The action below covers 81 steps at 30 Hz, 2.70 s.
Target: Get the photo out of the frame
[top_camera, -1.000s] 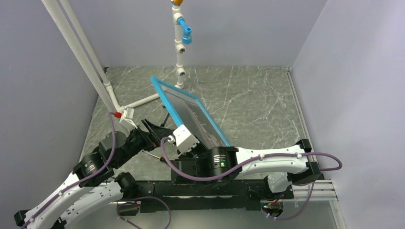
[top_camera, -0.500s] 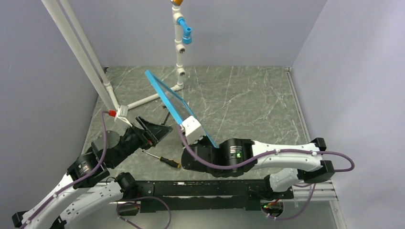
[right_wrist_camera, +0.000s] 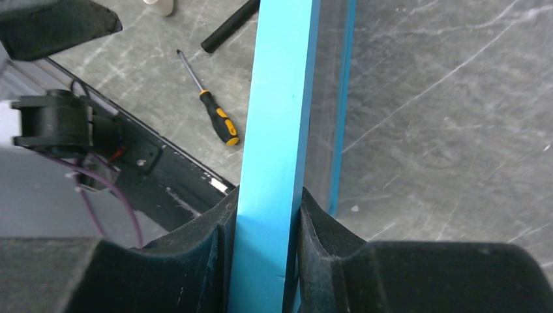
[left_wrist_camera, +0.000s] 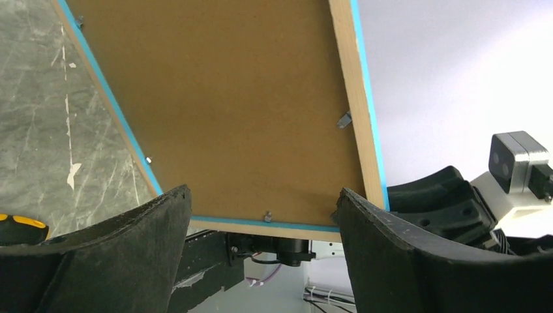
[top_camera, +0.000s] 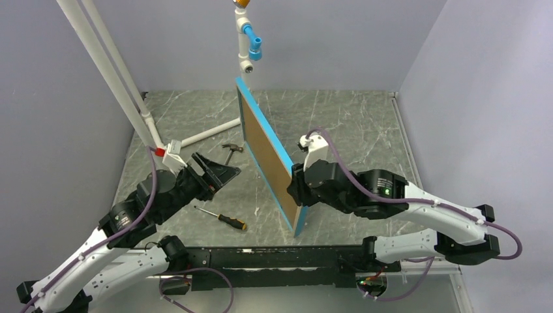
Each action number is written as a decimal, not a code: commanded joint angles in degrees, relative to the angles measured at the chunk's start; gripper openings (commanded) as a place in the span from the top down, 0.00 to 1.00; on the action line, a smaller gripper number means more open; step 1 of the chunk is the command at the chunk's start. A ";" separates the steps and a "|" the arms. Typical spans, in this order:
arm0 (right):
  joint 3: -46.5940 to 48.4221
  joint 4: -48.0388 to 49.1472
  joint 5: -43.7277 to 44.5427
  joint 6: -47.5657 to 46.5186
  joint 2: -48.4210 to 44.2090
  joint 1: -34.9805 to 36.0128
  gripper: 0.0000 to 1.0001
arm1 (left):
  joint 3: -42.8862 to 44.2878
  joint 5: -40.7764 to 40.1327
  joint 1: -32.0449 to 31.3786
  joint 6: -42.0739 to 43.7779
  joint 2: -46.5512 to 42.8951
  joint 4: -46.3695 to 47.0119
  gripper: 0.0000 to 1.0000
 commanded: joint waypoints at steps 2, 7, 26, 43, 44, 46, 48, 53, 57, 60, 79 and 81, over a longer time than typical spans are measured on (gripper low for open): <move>0.45 0.26 -5.36 6.01 -3.99 -0.45 1.00 | -1.82 -2.10 -0.12 -1.45 -3.49 0.07 0.15; -2.48 -6.02 2.07 11.51 -7.66 -1.74 1.00 | -0.51 -3.68 -0.17 -0.93 -5.79 -4.85 0.15; -27.17 -15.90 21.92 39.41 -17.86 -8.66 1.00 | -9.05 -7.37 -0.13 -1.02 -8.36 -10.03 0.15; -42.37 22.32 -5.74 6.44 -9.41 -51.29 1.00 | -11.28 6.04 -0.17 9.97 -3.77 -3.71 0.12; -43.55 23.37 -7.24 6.31 -8.89 -52.65 1.00 | -11.25 6.23 -0.17 10.60 -4.28 -4.41 0.12; -45.89 24.67 -9.57 7.00 -8.01 -54.97 1.00 | -10.85 5.93 -0.14 11.10 -5.40 -6.53 0.12; -48.42 25.56 -11.10 8.31 -8.01 -56.42 1.00 | -10.57 4.96 -0.12 11.07 -6.84 -8.72 0.11; -53.88 28.43 -12.41 11.90 -8.61 -59.56 0.75 | -11.09 3.24 -0.13 10.46 -11.21 -10.94 0.11; -55.73 28.22 -14.10 13.29 -7.90 -63.02 0.62 | -11.29 3.11 -0.15 10.24 -13.58 -11.93 0.11; -56.55 25.56 -12.80 15.67 -12.25 -64.55 0.52 | -10.82 2.82 -0.13 10.07 -14.68 -13.29 0.11; -46.46 36.89 -24.20 -7.36 -12.64 -44.08 0.02 | -13.54 4.03 -0.15 9.21 -14.02 -14.29 0.10; -45.76 40.44 -25.44 -7.90 -10.18 -37.01 0.00 | -14.67 4.06 -0.17 8.18 -14.10 -14.45 0.10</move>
